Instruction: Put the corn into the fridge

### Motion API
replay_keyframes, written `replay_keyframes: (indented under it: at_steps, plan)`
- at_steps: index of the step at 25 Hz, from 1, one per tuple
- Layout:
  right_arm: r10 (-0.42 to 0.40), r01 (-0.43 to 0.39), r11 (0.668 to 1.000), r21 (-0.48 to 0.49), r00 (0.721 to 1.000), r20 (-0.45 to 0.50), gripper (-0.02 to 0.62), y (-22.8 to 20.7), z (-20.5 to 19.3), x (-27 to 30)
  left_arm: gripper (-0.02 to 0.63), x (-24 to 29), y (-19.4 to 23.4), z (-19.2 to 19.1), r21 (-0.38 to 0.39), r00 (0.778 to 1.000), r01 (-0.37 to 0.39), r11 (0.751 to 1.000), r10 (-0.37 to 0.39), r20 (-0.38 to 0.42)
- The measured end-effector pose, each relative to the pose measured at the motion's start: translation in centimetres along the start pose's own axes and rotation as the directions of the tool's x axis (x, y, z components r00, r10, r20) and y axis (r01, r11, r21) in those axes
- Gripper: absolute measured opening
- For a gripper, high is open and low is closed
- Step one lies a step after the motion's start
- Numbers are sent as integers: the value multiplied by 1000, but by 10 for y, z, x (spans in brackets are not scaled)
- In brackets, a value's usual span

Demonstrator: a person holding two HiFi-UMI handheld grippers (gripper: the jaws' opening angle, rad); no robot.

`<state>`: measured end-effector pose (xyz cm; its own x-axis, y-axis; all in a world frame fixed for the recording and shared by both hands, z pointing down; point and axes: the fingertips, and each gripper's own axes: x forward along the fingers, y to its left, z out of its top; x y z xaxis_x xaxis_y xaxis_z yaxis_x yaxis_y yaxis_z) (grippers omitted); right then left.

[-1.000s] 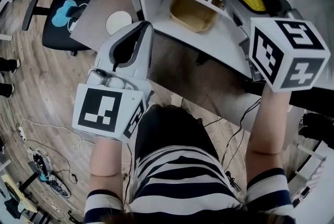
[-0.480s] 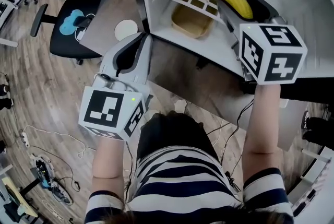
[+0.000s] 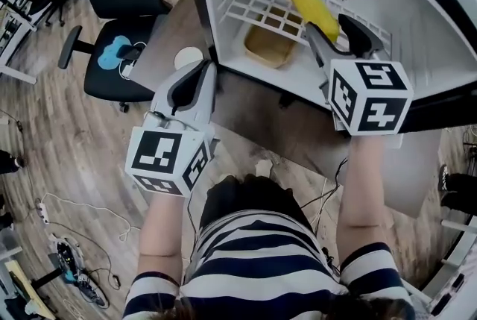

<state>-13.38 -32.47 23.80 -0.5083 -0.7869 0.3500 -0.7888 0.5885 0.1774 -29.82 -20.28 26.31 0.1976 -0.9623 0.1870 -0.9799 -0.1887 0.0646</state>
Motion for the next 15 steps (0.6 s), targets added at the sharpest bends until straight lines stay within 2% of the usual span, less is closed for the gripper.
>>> replay_keyframes:
  at_steps: [10, 15]
  plan:
    - [-48, 45, 998, 40, 997, 66, 221, 2, 7, -36, 0, -9, -6, 24, 18, 999, 4, 1000, -5, 47]
    - [-38, 32, 998, 55, 993, 113, 207, 12, 10, -57, 0, -12, -14, 37, 25, 997, 13, 1000, -15, 75]
